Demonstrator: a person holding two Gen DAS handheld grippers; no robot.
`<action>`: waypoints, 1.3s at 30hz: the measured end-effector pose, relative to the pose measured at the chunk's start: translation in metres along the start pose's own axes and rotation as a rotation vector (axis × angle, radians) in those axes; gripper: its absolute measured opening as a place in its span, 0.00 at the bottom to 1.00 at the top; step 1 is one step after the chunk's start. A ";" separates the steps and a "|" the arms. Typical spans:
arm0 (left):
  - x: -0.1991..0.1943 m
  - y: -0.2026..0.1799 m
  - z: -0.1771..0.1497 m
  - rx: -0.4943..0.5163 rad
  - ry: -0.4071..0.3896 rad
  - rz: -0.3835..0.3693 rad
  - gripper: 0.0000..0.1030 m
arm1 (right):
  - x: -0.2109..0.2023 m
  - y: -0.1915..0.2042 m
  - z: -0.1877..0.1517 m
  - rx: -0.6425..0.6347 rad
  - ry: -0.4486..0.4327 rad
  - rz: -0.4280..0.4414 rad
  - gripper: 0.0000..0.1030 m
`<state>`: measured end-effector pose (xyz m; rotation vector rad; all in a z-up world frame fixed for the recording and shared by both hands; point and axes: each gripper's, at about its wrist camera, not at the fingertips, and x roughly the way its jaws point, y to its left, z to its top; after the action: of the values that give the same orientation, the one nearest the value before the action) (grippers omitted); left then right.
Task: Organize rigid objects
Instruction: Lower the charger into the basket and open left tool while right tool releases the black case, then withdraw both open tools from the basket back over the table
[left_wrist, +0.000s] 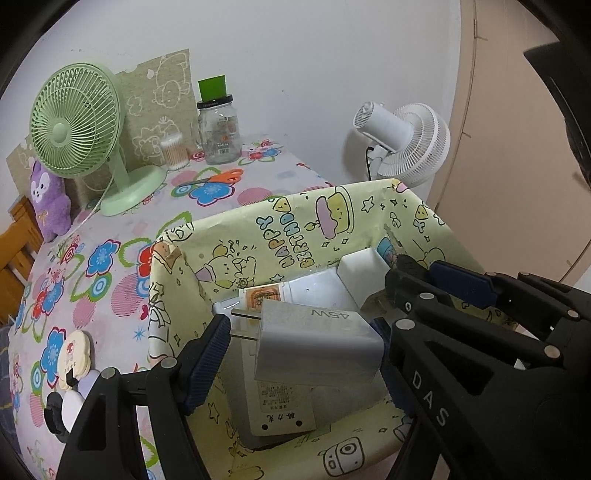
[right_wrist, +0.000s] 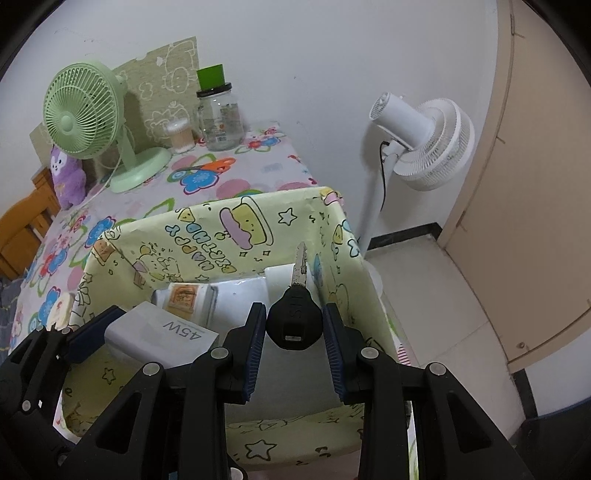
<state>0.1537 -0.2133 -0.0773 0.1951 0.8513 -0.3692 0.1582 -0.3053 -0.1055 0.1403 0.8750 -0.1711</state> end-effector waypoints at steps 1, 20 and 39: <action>0.001 0.000 0.000 0.001 0.000 0.000 0.76 | 0.000 0.000 0.000 -0.001 -0.001 -0.002 0.34; -0.011 0.000 -0.001 0.019 -0.016 0.040 0.87 | -0.010 0.002 -0.001 0.012 -0.013 0.007 0.52; -0.058 0.007 -0.018 0.041 -0.071 0.049 0.93 | -0.057 0.020 -0.021 0.019 -0.088 0.040 0.84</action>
<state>0.1088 -0.1877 -0.0451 0.2390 0.7687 -0.3458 0.1107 -0.2769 -0.0738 0.1660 0.7829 -0.1474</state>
